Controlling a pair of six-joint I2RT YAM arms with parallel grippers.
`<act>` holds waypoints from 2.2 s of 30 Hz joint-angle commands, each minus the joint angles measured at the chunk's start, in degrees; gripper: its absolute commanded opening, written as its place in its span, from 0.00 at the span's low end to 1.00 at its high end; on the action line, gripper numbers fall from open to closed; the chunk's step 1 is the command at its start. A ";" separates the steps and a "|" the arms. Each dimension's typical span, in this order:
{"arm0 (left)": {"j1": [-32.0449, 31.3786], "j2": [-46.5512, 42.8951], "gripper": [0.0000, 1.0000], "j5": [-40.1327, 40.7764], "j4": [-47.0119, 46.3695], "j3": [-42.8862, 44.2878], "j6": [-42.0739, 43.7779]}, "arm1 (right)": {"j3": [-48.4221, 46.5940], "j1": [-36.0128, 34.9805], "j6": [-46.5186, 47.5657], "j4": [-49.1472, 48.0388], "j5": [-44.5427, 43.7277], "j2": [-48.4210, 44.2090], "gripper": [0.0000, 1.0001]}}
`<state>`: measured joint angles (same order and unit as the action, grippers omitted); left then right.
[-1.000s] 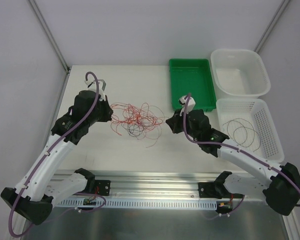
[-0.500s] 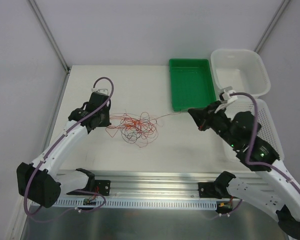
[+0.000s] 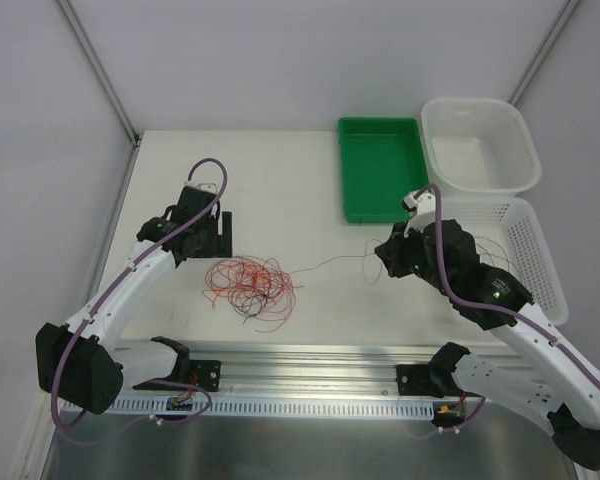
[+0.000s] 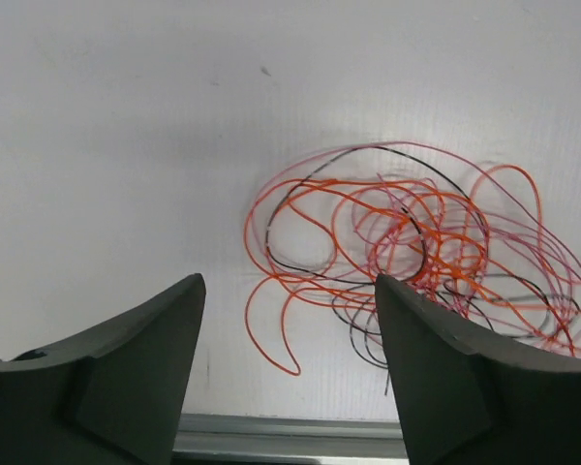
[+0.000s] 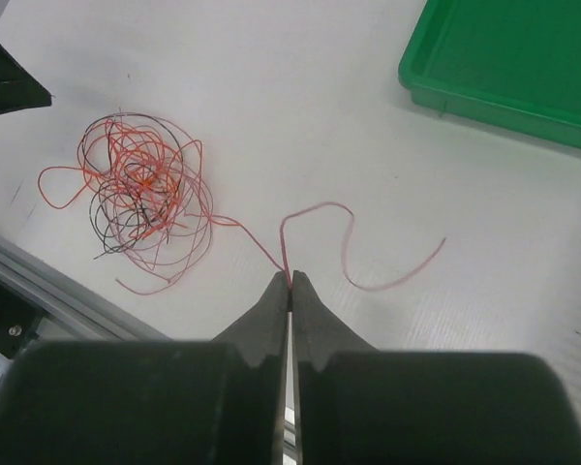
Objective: Untangle the cables
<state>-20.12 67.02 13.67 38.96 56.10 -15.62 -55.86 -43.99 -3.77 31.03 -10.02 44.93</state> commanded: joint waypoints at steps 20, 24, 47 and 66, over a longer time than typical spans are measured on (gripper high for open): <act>-5.28 10.66 0.64 -15.26 -23.05 -13.83 -22.17 | -45.39 0.22 9.30 5.90 11.25 7.02 0.01; -4.41 17.16 0.53 -8.94 -23.23 -12.77 -23.32 | -46.54 0.13 11.06 3.87 7.57 4.30 0.01; 5.35 0.31 0.99 -16.30 -11.73 3.90 -12.61 | -38.62 1.01 19.67 -0.96 -5.36 9.64 0.01; 10.01 -7.70 0.99 -5.58 -7.14 0.60 -0.03 | -61.47 20.33 20.30 -11.51 3.16 41.80 0.01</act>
<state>-10.70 60.75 6.63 32.91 56.40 -17.32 -113.36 -26.74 16.60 24.23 -8.62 82.91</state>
